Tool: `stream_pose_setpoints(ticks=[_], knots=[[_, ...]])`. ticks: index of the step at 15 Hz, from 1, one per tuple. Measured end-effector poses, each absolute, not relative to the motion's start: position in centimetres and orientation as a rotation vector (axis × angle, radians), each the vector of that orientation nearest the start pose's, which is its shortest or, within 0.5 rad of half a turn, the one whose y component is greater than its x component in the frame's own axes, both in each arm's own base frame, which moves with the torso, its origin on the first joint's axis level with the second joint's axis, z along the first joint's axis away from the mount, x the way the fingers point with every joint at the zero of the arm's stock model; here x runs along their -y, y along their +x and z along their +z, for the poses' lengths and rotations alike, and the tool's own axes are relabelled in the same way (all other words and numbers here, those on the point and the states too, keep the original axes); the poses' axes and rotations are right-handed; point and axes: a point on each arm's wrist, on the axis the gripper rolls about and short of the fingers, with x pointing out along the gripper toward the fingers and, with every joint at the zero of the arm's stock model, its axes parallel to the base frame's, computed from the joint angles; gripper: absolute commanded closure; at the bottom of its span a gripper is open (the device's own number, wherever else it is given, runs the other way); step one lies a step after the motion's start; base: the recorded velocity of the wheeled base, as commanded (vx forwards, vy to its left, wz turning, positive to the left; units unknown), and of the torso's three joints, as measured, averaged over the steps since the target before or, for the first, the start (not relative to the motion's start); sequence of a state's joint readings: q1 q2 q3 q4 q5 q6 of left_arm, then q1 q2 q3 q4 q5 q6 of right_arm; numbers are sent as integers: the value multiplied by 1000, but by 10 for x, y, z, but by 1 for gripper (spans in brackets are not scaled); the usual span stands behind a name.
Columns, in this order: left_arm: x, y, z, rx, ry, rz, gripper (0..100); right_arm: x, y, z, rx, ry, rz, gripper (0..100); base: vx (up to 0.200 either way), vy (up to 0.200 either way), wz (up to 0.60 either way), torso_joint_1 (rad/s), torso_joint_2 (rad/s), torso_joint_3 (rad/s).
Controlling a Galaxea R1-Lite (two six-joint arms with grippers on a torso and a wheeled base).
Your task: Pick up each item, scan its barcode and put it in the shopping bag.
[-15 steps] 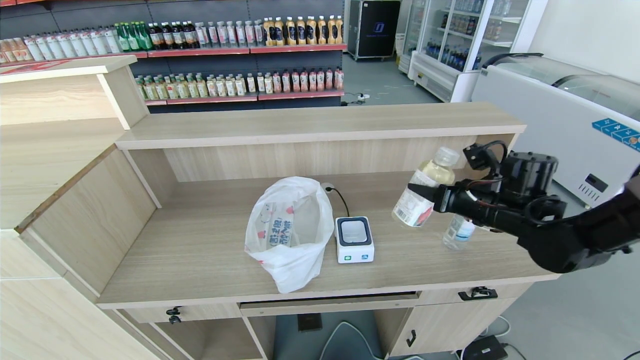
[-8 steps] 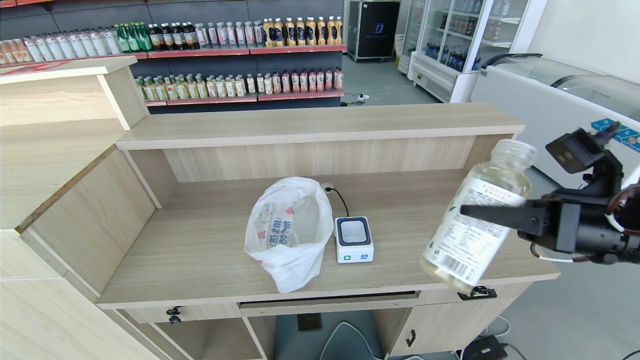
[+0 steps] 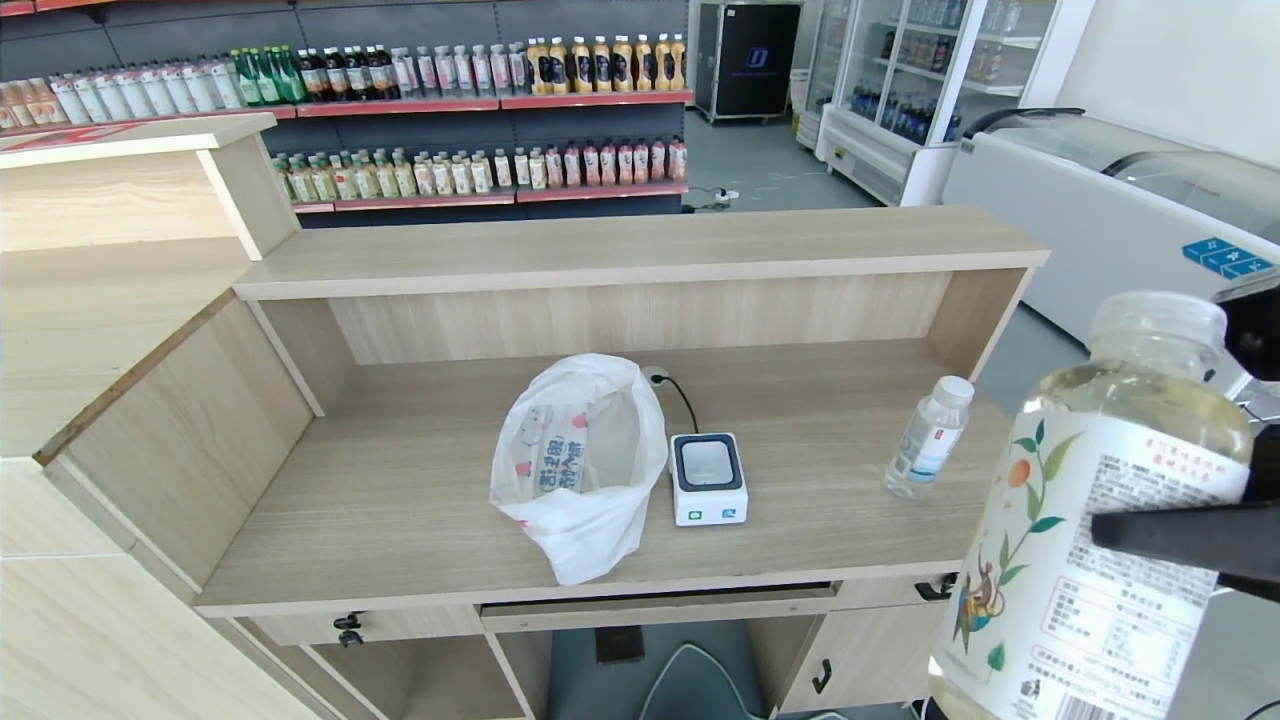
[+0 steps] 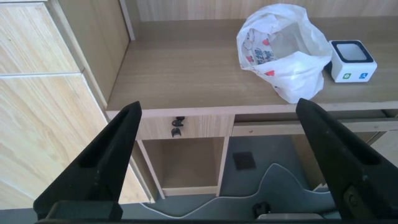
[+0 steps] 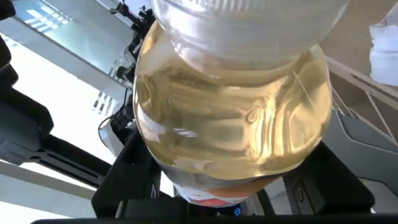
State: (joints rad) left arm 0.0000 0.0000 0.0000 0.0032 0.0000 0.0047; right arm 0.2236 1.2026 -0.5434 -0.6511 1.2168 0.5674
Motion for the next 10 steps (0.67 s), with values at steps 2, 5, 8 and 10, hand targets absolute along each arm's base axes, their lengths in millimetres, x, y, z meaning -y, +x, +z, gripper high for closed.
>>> stream_pose_setpoints(ticks=[2,5,8,10], knots=[[0,-23,75,-3,4,0,0,-57,151,239,-449,525,1397,100,0,0,0,0,0,0],[0,-23,75,-3,5,0,0,-57,148,247,-475,579,1388,100,0,0,0,0,0,0],[0,-23,75,-3,5,0,0,-56,147,249,-490,603,1382,100,0,0,0,0,0,0],[0,-23,75,-3,4,0,0,-57,147,249,-494,605,1383,100,0,0,0,0,0,0]])
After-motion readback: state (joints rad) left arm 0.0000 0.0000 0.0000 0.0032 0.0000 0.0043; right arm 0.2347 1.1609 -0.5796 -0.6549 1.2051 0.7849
